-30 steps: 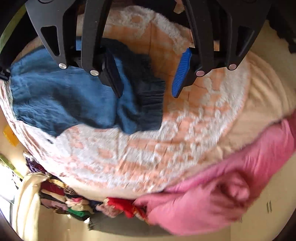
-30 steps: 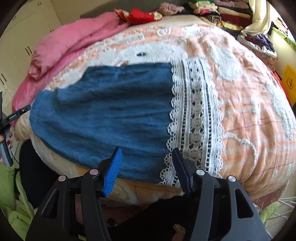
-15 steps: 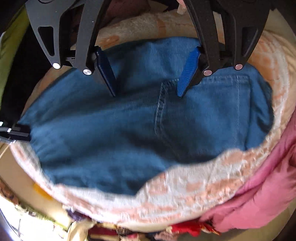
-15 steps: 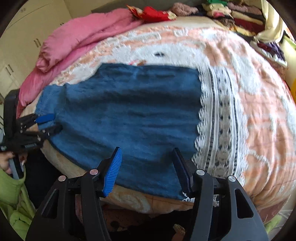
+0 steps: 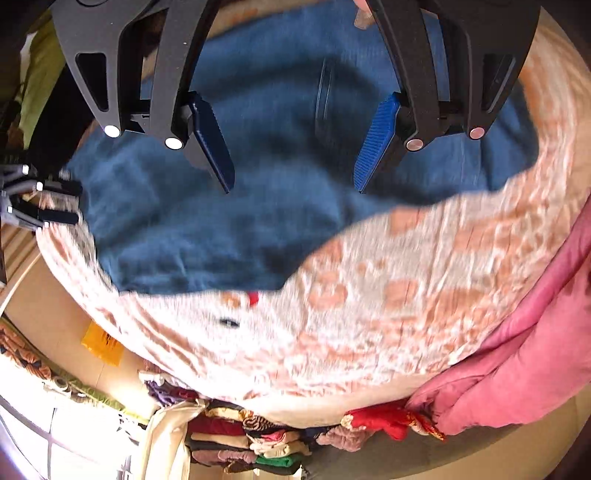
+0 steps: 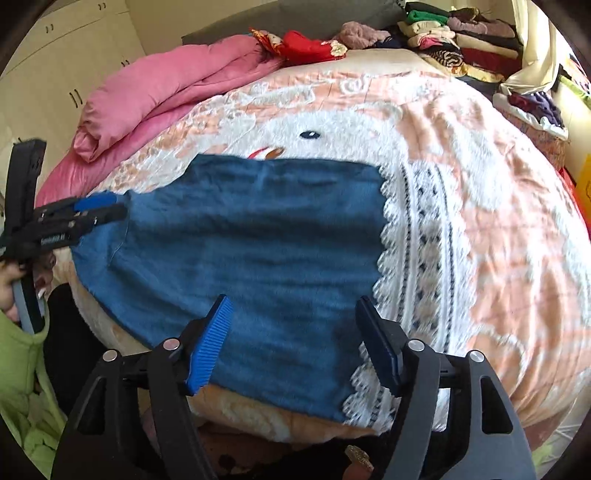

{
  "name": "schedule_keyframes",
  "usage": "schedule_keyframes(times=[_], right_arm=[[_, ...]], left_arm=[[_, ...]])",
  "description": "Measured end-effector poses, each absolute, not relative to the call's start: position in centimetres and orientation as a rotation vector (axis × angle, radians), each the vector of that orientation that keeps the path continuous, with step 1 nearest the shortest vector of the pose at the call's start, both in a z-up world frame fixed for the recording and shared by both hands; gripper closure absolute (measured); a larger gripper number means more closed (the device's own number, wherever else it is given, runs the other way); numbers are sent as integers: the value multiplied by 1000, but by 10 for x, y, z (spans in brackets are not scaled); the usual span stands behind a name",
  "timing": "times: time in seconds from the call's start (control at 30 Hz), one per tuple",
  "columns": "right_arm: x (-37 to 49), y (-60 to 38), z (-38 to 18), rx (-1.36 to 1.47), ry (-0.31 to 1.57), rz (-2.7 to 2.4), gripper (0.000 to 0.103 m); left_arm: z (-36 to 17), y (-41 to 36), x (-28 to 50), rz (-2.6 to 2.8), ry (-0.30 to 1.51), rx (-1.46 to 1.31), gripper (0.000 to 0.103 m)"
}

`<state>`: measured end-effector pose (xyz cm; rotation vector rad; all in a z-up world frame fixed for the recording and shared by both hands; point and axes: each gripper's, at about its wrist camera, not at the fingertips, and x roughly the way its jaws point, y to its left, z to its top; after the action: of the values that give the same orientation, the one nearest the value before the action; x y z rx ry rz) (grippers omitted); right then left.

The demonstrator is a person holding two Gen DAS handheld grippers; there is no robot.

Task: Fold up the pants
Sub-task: 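Grasp the pants edge with the left tool and fold it toward the lace hems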

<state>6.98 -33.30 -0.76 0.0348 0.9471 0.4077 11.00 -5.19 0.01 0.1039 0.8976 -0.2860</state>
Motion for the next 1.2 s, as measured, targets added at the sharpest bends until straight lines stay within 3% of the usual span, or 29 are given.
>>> schedule_keyframes(times=[0.1, 0.53, 0.57, 0.6, 0.77, 0.97, 1.2], right_arm=[[79, -339, -6, 42, 938, 393, 35], [91, -349, -24, 111, 974, 363, 31], [91, -349, -25, 110, 975, 363, 31], [91, -349, -26, 110, 976, 362, 31], [91, -348, -30, 106, 976, 359, 31], [93, -348, -29, 97, 984, 373, 31], [128, -406, 12, 214, 844, 253, 31]], left_arm=[[-1, -58, 132, -307, 910, 78, 37], [-39, -76, 216, -381, 1031, -13, 35], [-43, -79, 219, -397, 1050, -26, 58], [-44, -83, 219, -401, 1053, -19, 100], [-27, -85, 212, -415, 944, -3, 102], [-52, -82, 224, -389, 998, -17, 102], [-50, -78, 223, -395, 996, -32, 100]])
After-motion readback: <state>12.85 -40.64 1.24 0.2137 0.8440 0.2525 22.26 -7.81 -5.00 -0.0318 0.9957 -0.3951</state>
